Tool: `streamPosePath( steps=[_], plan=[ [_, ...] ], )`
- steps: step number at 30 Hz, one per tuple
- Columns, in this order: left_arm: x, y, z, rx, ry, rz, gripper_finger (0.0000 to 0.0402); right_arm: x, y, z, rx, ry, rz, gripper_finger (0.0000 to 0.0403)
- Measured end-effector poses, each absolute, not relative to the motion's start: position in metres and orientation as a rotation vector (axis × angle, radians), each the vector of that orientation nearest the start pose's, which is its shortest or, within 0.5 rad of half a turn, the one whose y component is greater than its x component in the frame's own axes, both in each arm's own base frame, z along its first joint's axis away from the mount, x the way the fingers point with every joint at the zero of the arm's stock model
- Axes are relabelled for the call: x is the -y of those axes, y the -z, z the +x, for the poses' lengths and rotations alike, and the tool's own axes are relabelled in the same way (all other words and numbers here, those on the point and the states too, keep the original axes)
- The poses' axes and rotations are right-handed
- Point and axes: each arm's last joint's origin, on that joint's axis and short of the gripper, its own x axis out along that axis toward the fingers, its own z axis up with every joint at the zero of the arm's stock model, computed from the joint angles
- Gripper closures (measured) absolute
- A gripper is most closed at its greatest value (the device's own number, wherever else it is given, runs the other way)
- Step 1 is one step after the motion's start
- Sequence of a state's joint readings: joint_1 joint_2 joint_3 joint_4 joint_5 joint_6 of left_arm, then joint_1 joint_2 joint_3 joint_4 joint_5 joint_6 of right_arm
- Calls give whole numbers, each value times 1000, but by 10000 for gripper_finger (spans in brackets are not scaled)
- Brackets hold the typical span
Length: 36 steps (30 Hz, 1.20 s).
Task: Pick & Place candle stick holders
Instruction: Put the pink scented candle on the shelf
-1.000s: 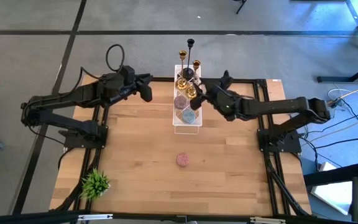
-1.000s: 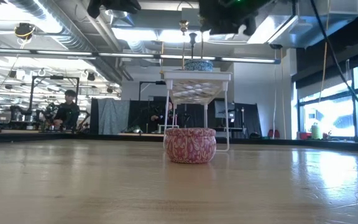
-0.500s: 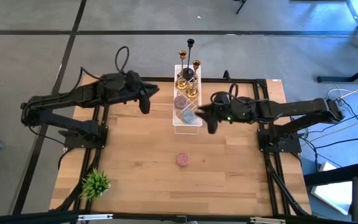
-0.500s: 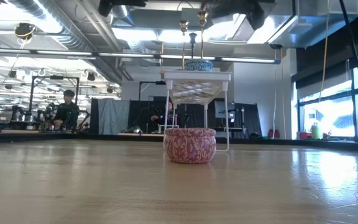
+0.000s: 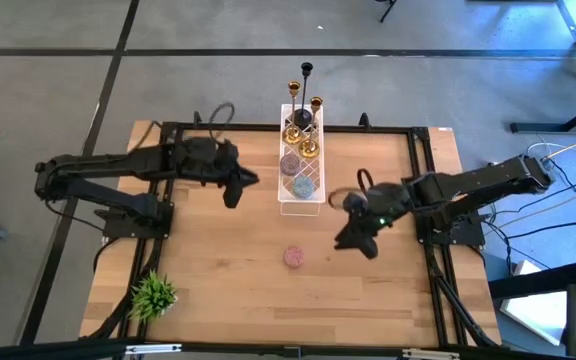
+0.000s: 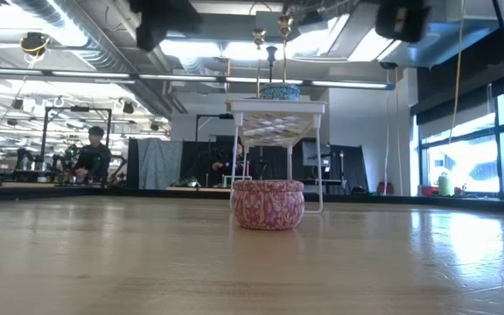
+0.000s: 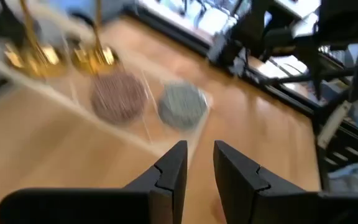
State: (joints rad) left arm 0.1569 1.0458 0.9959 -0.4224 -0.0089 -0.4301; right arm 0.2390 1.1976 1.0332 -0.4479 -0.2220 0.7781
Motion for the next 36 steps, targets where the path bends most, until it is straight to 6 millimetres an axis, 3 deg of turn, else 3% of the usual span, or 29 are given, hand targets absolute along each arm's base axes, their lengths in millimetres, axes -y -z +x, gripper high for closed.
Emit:
streamPosePath(
  steps=[8, 15, 19, 23, 27, 30, 33, 36],
  plan=[
    [10, -291, 228, -364, -224, -690, 327, -118, -309, 222, -857, -231, 694, 235],
    [66, -280, 220, -218, -317, -775, 327, -188, -304, 185, -746, -251, 530, 235],
    [91, -277, 217, -158, -357, -809, 327, -216, -296, 170, -720, -273, 471, 235],
    [109, -269, 219, -120, -373, -842, 327, -226, -283, 163, -759, -285, 343, 235],
    [118, -260, 229, -104, -379, -876, 327, -227, -258, 159, -779, -77, 176, 235],
    [124, -253, 237, -96, -369, -890, 327, -235, -242, 167, -694, 56, 171, 227],
    [129, -245, 245, -88, -363, -898, 327, -248, -232, 184, -606, 74, 229, 203],
    [135, -238, 251, -80, -353, -907, 327, -248, -229, 192, -605, 80, 255, 175]
  ],
)
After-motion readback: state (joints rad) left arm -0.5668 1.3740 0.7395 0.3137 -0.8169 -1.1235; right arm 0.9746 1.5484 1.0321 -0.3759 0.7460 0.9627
